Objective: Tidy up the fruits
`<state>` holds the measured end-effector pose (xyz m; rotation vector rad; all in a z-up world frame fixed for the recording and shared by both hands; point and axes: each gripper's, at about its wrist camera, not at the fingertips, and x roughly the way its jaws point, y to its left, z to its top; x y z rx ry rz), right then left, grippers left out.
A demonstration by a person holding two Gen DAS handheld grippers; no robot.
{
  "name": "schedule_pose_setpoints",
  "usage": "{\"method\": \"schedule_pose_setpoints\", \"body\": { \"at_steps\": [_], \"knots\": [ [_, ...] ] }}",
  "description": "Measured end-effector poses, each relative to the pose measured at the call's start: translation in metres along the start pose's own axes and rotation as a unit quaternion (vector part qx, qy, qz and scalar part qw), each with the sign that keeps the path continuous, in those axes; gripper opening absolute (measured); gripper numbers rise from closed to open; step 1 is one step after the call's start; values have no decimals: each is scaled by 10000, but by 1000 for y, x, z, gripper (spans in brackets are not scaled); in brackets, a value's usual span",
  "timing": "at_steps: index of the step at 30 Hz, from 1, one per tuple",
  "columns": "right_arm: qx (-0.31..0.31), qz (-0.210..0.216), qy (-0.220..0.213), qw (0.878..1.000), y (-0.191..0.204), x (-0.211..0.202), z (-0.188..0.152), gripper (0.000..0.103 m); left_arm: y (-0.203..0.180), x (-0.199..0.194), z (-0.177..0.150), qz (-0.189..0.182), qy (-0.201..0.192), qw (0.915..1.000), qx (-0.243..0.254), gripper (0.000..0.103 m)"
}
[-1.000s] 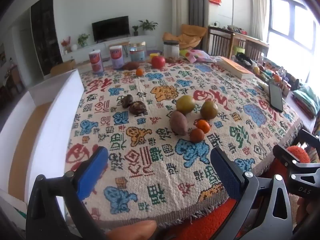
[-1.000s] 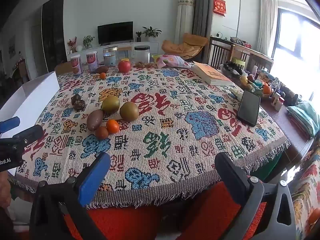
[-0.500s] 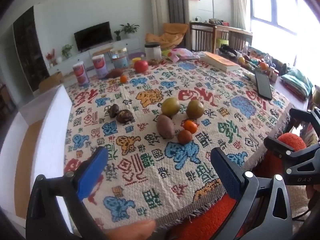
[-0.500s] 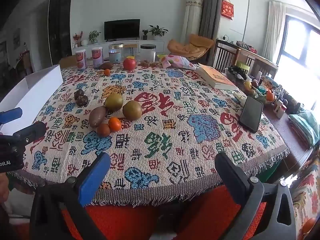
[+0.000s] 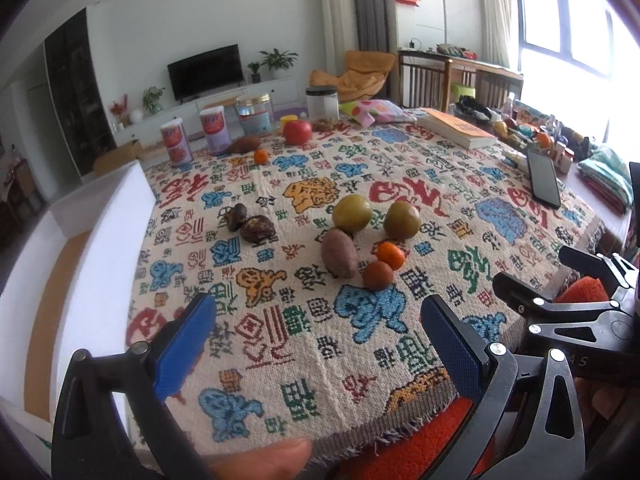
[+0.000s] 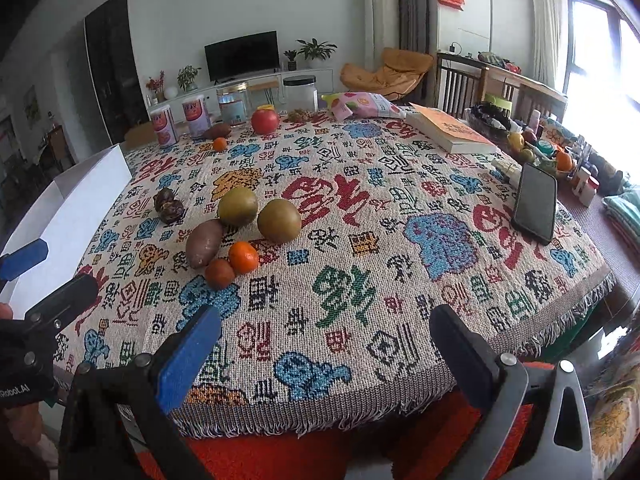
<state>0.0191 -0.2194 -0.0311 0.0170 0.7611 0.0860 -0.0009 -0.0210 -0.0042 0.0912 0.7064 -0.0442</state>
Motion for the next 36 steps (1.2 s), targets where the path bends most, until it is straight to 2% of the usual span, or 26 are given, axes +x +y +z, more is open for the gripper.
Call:
{"method": "schedule_pose_setpoints", "body": {
  "at_steps": [2,5,9,12,17,25,36],
  "knots": [
    [-3,23,-60,10000,4,3,-8,103,3,2,-5,-1,44,10000,-3,102],
    [-347,-61,-199,9992,9,3,-19,103,9,10,-10,84,179,9997,-153,102],
    [-253,61,-150,9995,6,5,-21,103,15,18,-15,23,365,9986,-373,102],
    [-235,6,-205,9995,4,4,-22,103,14,17,-16,103,322,9989,-316,102],
    [-128,-2,-140,9998,-1,7,-23,103,16,19,-17,71,363,9987,-357,102],
    [-161,-59,-276,9995,-1,2,-23,103,16,18,-18,55,347,9987,-370,102],
    [-169,-109,-213,9996,-1,5,-23,103,18,20,-20,109,390,9984,-387,102]
  ]
}}
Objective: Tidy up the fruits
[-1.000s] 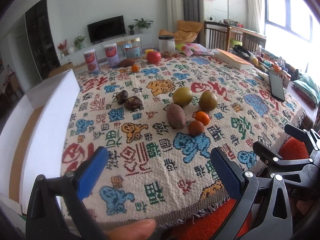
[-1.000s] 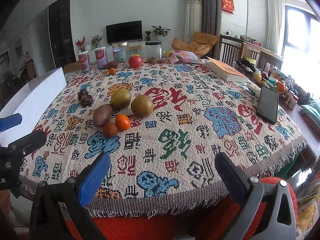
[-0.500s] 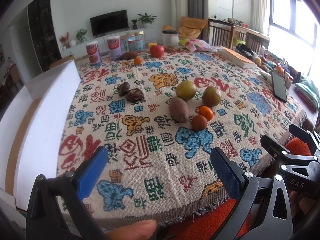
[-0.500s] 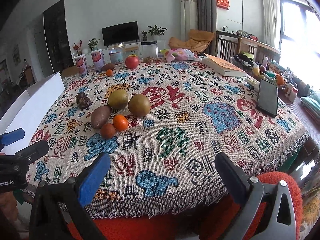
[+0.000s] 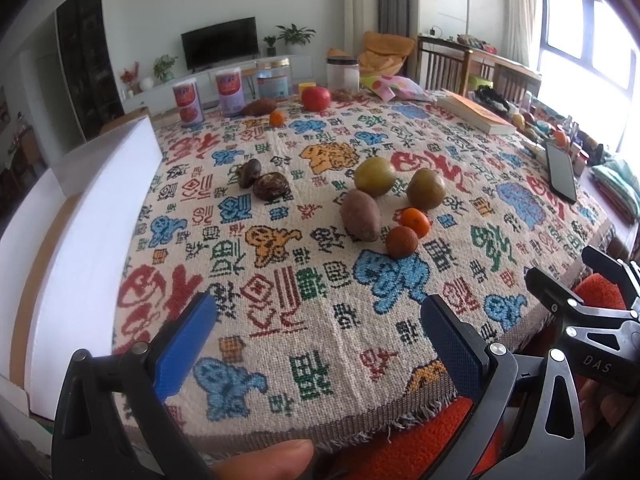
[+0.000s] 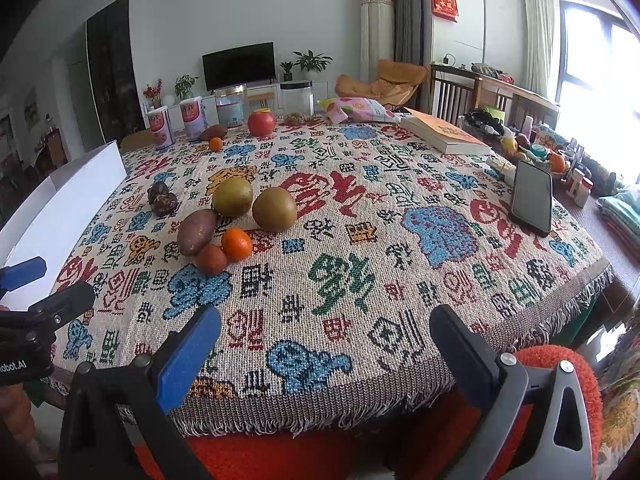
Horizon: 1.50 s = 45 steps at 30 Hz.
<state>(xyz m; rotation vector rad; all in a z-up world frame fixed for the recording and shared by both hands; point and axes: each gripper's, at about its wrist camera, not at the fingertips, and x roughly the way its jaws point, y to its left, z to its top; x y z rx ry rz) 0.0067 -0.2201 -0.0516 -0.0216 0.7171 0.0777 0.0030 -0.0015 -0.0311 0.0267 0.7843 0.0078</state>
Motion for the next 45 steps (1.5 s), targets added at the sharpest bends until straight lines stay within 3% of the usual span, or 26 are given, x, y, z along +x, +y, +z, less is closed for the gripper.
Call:
{"method": "schedule_pose_setpoints", "body": {
  "at_steps": [21,29,39,45],
  "knots": [
    [3,-47,-37,10000,-2,-1,0,103,4,6,-2,46,71,9999,-69,102],
    [18,-60,-14,10000,-3,1,-1,103,19,32,-8,29,499,9983,-312,102],
    [-25,-43,406,9992,-1,20,-5,103,23,97,-12,243,1196,9923,-231,102],
    [-84,46,610,9981,3,57,16,103,29,102,-12,188,1184,9920,-390,103]
  ]
}}
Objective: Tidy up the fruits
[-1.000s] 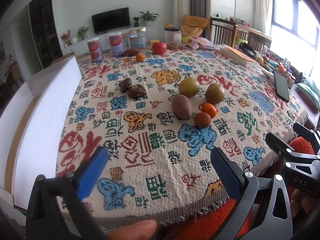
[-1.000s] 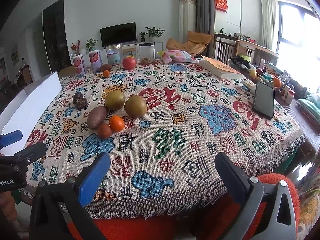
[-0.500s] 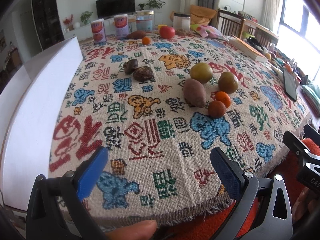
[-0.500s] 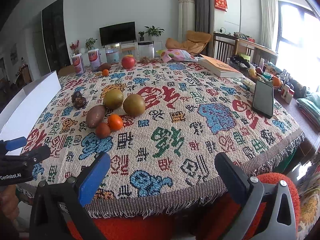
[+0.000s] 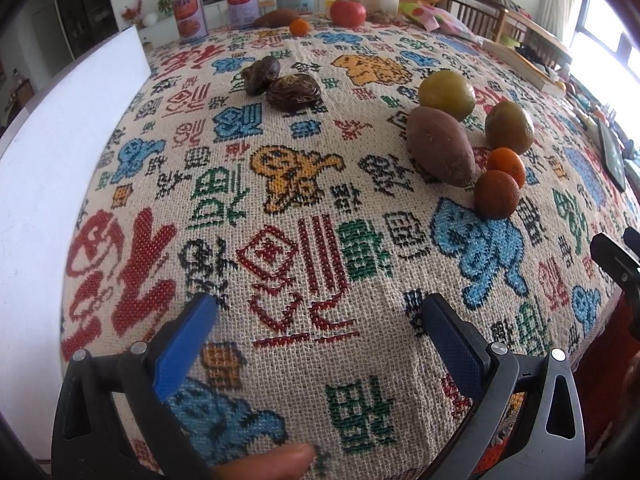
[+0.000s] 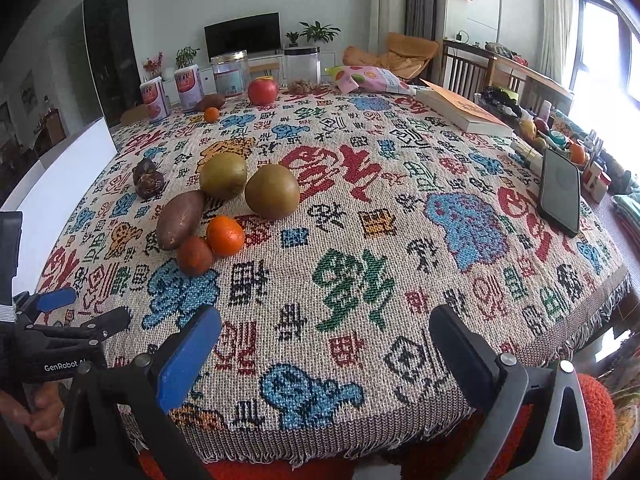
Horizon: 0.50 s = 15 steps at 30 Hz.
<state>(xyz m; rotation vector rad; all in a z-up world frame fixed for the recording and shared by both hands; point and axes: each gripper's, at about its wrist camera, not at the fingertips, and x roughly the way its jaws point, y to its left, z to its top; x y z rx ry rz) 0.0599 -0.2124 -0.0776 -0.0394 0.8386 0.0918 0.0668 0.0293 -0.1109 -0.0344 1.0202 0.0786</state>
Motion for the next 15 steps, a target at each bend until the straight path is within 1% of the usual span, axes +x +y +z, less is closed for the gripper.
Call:
{"method": "schedule_pose_setpoints", "body": {
  "at_steps": [2,5,6,7,8,9,10,12,14,15],
  "knots": [
    [60,-83,152,9998,-3,16,-3,103,1,0,-1,-11,-41,10000,7,103],
    [-5,-113,506,9987,-7,34,-16,103,1,-1,-4,-38,-164,9999,14,103],
    [-14,-105,562,9984,-8,36,-19,103,1,-2,-5,-30,-192,9998,14,103],
    [-24,-83,497,9987,-8,35,-20,103,1,-2,-5,-26,-170,9999,18,103],
    [-52,-86,510,9986,-8,35,-20,103,0,-2,-2,-33,-64,10000,24,102],
    [-59,-78,504,9987,-9,34,-21,103,1,-1,3,-116,76,9999,12,102],
    [-66,-71,476,9988,-9,34,-22,103,2,-1,11,-367,175,9992,-48,102],
    [-95,-59,443,9990,-9,33,-23,103,7,-5,31,-1112,195,9931,-330,101],
    [-109,-58,408,9991,-8,32,-24,103,7,-7,56,-1823,253,9808,-648,101],
    [-105,-61,402,9991,-8,32,-24,103,2,-4,68,-2103,319,9745,-715,101]
  ]
}}
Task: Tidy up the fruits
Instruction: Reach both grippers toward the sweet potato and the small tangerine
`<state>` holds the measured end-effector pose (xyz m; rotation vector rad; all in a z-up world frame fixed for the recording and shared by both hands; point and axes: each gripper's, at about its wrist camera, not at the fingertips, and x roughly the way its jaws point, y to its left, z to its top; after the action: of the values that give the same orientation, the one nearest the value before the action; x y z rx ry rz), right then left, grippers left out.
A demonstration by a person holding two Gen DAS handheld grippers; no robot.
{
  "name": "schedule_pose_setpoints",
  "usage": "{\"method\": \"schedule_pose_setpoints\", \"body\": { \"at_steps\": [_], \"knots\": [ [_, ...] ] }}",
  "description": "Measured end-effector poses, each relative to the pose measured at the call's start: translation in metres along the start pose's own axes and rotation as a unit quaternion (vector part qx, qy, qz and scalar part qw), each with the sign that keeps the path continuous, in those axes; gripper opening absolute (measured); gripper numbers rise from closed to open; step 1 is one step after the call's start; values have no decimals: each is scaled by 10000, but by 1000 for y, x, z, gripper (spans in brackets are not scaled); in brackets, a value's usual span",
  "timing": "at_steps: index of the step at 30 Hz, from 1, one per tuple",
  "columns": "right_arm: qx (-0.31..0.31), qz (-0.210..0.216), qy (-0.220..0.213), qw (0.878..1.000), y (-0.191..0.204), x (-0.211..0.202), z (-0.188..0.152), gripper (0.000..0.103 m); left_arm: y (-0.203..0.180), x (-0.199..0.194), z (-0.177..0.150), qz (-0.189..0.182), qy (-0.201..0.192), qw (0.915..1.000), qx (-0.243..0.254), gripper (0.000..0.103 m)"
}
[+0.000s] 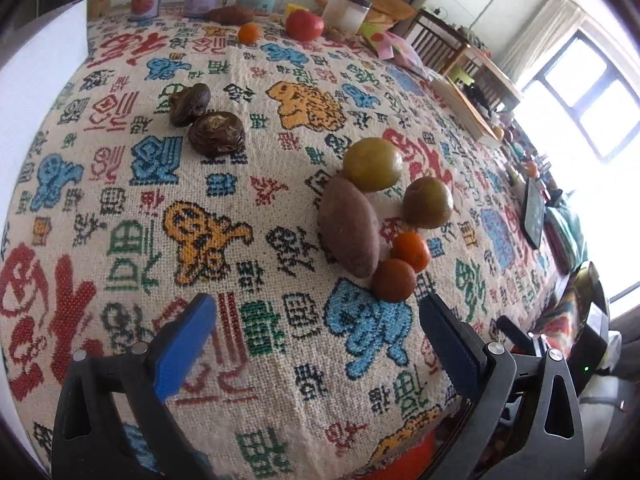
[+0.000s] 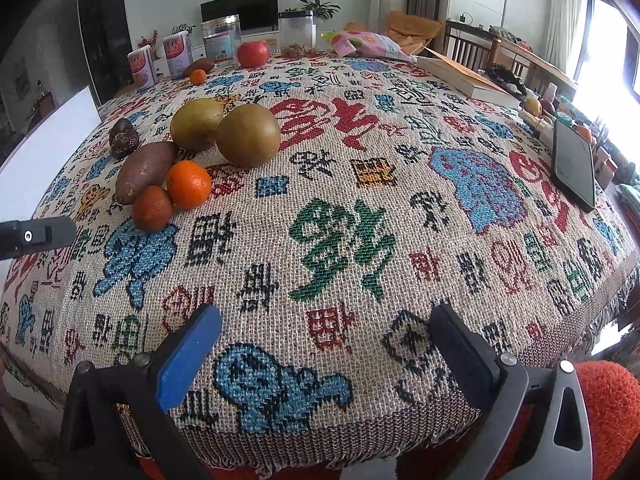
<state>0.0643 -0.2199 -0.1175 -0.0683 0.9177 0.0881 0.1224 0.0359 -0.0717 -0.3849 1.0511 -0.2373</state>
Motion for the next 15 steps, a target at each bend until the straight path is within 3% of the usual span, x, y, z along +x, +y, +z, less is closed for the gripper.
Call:
{"method": "schedule_pose_setpoints", "body": {
  "at_steps": [2,4,6,7,8,10,12,15],
  "knots": [
    [8,-11,-1,10000,1,0,1,103,-11,14,19,-127,135,9998,45,101],
    [18,-23,-6,10000,1,0,0,103,-20,29,32,193,116,9995,213,100],
    [18,-23,-8,10000,2,-1,-1,103,-26,43,38,537,123,9978,373,86],
    [16,-20,-4,10000,2,-1,-1,103,-26,51,41,665,217,9968,396,65],
    [14,-14,0,10000,1,-2,-1,103,-23,57,40,682,341,9964,373,56],
    [4,3,0,10000,1,-3,-1,103,-20,59,40,637,298,9969,363,54],
    [6,16,0,10000,1,-3,-2,103,-21,56,38,533,281,9974,389,44],
    [15,21,11,10000,1,-3,-1,103,-11,43,32,631,190,9971,378,42]
  ]
}}
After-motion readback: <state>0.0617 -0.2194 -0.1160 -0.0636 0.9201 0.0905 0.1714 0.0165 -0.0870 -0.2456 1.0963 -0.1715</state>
